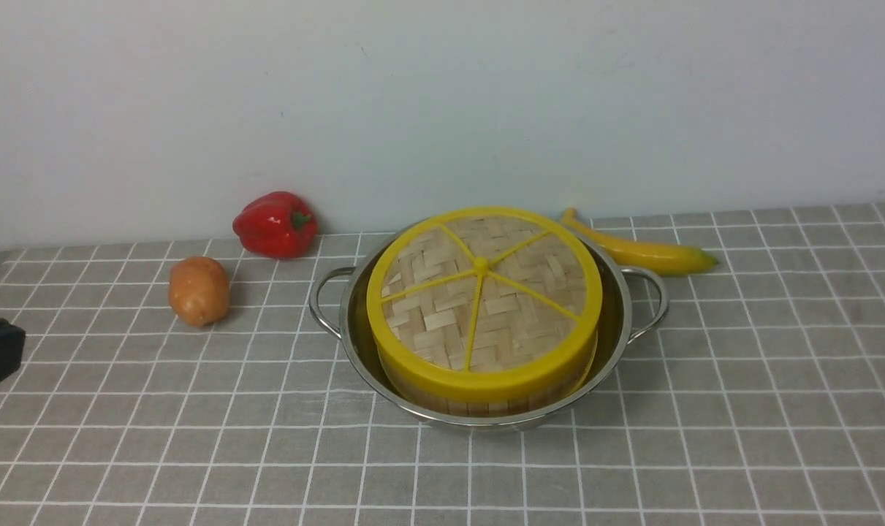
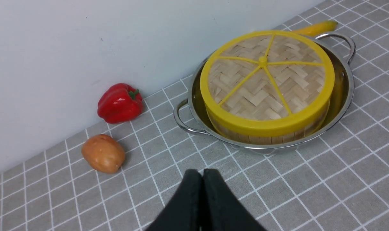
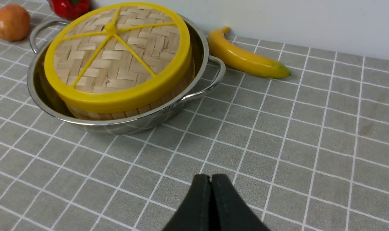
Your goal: Place the steamer in the pot on the grey tablecloth, and put the lid on the steamer.
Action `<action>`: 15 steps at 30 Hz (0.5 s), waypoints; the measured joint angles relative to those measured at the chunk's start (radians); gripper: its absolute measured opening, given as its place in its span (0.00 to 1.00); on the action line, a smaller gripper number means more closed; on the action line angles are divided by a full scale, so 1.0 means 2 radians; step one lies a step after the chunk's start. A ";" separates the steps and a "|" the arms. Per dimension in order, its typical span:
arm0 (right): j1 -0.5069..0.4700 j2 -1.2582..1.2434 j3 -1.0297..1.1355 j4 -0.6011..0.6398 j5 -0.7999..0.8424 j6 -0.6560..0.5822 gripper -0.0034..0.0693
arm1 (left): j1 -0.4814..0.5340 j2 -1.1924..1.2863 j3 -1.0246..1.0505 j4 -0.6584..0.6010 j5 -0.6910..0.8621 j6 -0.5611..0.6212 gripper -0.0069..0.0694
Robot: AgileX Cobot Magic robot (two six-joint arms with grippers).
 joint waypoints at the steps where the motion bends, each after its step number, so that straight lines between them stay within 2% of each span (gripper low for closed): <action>1: 0.000 0.000 0.000 0.001 0.000 0.000 0.04 | 0.000 0.000 0.000 0.000 0.000 0.000 0.08; 9: 0.000 0.000 0.000 0.001 0.000 0.000 0.07 | 0.005 0.002 0.001 0.000 0.000 0.000 0.10; 14: 0.000 0.000 0.000 0.001 0.000 0.000 0.09 | 0.089 -0.021 0.016 -0.017 -0.024 0.000 0.11; 15: 0.000 0.000 0.000 0.002 0.000 0.000 0.10 | 0.121 -0.034 0.031 -0.023 -0.040 0.000 0.11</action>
